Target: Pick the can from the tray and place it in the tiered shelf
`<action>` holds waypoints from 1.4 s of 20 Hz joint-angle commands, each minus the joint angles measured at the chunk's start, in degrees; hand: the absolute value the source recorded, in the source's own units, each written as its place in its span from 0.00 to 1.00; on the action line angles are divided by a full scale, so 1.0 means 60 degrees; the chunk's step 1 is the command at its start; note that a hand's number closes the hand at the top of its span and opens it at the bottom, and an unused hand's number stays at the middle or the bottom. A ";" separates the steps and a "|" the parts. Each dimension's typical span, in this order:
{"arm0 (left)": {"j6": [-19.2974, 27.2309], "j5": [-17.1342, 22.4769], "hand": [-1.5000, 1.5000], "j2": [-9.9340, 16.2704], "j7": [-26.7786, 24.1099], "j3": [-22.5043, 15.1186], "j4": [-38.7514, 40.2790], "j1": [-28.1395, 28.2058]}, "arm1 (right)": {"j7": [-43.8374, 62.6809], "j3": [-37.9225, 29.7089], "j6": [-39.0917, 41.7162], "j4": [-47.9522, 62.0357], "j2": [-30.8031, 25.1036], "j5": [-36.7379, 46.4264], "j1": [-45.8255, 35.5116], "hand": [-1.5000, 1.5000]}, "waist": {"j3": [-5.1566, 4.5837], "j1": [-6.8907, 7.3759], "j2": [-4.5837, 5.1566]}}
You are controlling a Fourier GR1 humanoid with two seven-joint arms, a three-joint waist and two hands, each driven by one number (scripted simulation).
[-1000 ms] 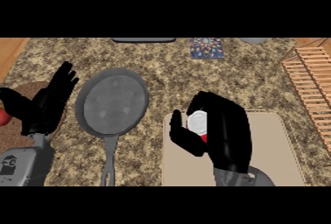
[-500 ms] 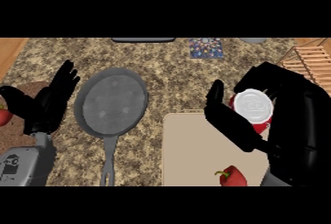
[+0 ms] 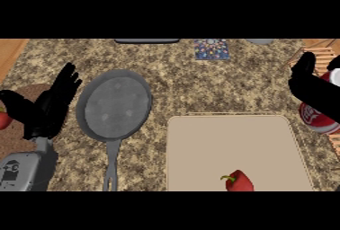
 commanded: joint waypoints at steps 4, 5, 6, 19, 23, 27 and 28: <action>-0.0145 0.0073 0.50 -0.0025 -0.0124 0.0151 0.0010 0.0001 | 0.0069 -0.2412 0.0903 -0.0209 -0.0872 -0.1554 0.0373 1.00 | 0.0004 0.0023 0.0015; -0.0246 0.0191 0.50 0.0056 0.0160 0.0117 -0.0368 0.0281 | -0.0288 -0.3429 0.0818 0.0015 -0.1295 -0.2097 0.0198 1.00 | 0.0009 0.0017 0.0001; 0.0137 -0.0374 0.50 -0.0245 -0.0578 -0.0018 0.0703 -0.0300 | -0.0431 -0.3341 0.0995 -0.0571 -0.1167 -0.2234 0.1097 1.00 | 0.0007 -0.0121 0.0023; 0.0069 -0.0373 0.50 -0.0479 -0.0108 -0.0118 -0.0614 0.0552 | -0.3592 -0.6545 0.0012 0.1630 -0.2662 -0.4583 0.2813 1.00 | 0.0007 0.0080 0.0020; -0.0556 0.0050 0.50 -0.0074 -0.0020 0.0288 -0.0484 0.0586 | -0.4238 -0.7147 -0.0059 0.2223 -0.3177 -0.5078 0.3116 1.00 | 0.0005 0.0078 0.0018; -0.0337 -0.0128 0.50 -0.0135 0.0310 0.0313 -0.0045 -0.0202 | -0.5317 -0.7134 -0.0661 0.3562 -0.3374 -0.5065 0.3285 1.00 | 0.0007 0.0079 0.0033; -0.0364 -0.0272 0.50 -0.0389 -0.0604 0.0269 0.0603 -0.0059 | -0.5648 -0.7224 -0.0826 0.3957 -0.3445 -0.5048 0.3359 1.00 | 0.0006 0.0067 0.0042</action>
